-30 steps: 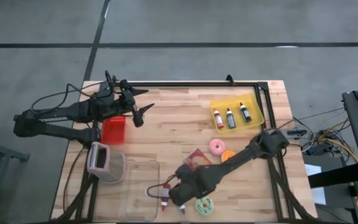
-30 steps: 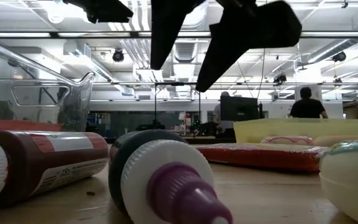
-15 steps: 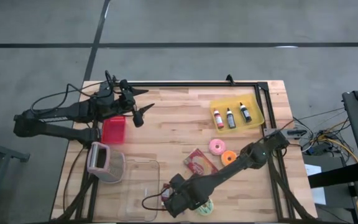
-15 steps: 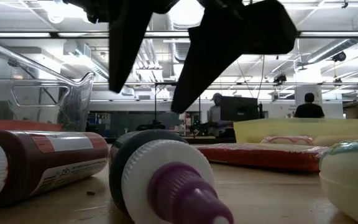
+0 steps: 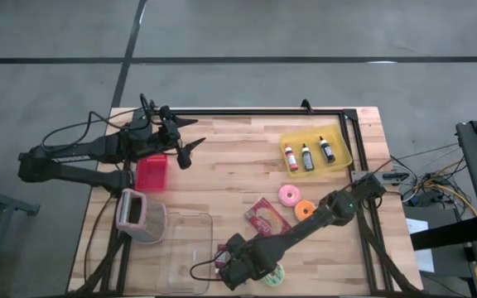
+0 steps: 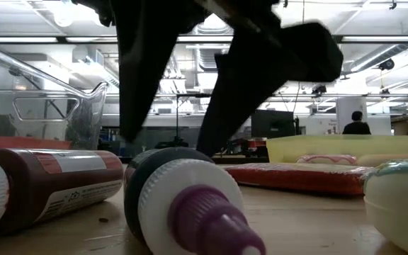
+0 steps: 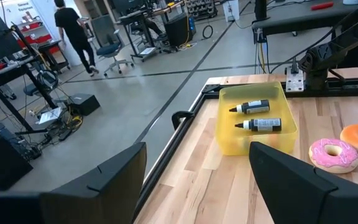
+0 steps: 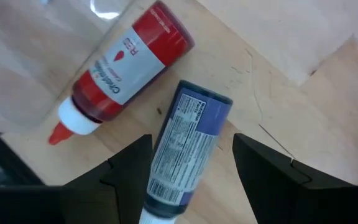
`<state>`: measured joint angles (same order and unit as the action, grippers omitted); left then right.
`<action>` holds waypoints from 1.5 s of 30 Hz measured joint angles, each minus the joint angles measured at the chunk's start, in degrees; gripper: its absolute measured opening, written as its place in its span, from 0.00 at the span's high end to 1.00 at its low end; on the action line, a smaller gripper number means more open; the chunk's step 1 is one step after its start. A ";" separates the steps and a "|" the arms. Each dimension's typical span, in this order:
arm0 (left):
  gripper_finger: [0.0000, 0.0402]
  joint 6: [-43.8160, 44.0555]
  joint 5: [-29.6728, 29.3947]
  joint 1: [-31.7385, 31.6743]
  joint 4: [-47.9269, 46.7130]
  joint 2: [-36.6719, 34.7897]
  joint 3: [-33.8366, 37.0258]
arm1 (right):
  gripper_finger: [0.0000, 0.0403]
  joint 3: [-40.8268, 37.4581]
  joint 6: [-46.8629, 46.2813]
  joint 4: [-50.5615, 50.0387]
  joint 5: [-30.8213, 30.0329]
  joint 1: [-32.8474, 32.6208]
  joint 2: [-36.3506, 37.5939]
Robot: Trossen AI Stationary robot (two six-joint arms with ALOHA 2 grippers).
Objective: Pick & Place Food Item
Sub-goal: Put the purple food coloring bottle into the yellow bin
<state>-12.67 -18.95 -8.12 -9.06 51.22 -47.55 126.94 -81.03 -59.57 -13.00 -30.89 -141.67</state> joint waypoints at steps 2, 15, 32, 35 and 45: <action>0.28 0.00 0.02 0.00 -0.01 0.00 0.00 | 0.46 -1.02 0.01 1.44 0.83 0.00 0.00; 0.28 0.00 0.01 0.00 0.00 0.00 0.00 | 0.46 -4.53 -0.01 4.06 1.54 0.02 0.00; 0.28 0.00 0.00 0.01 0.00 0.00 0.00 | 0.62 -4.53 0.00 4.51 1.52 0.04 0.00; 0.28 0.00 0.02 0.00 -0.02 0.00 0.00 | 0.62 -4.53 0.00 4.53 1.52 0.04 0.00; 0.28 0.00 0.00 0.00 0.00 0.00 0.00 | 0.63 -4.53 -0.12 4.58 1.19 0.15 0.08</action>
<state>-12.67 -18.96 -8.12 -9.06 51.22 -47.55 122.41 -81.16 -54.99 -11.81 -30.74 -141.59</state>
